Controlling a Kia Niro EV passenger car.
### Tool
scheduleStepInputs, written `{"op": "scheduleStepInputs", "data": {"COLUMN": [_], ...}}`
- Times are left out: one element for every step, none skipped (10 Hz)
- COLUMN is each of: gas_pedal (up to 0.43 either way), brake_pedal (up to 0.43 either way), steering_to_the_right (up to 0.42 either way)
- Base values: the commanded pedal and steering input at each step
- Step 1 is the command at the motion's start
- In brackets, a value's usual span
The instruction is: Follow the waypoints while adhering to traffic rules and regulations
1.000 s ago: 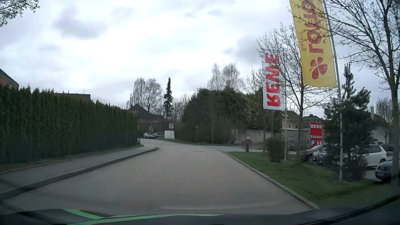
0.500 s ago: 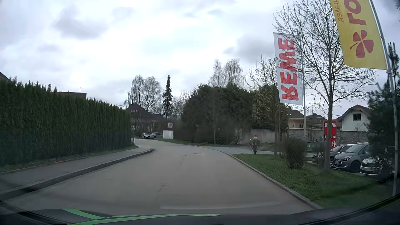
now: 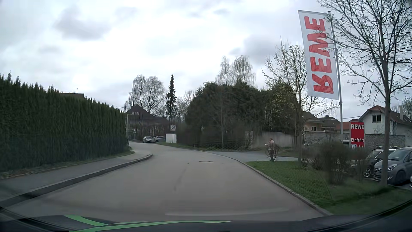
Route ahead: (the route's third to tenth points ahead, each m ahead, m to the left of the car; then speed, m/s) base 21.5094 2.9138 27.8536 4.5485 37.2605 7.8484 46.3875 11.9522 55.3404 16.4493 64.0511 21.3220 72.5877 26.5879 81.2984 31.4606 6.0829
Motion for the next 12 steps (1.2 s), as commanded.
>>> {"op": "scheduleStepInputs", "data": {"gas_pedal": [0.067,0.067,0.079,0.079,0.087,0.098,0.110,0.130,0.130,0.138,0.150,0.150], "brake_pedal": [0.000,0.000,0.000,0.000,0.000,0.000,0.000,0.000,0.000,0.000,0.000,0.000], "steering_to_the_right": [0.002,0.002,0.002,0.004,0.005,0.005,0.005,0.005,0.005,0.005,0.004,0.000]}}
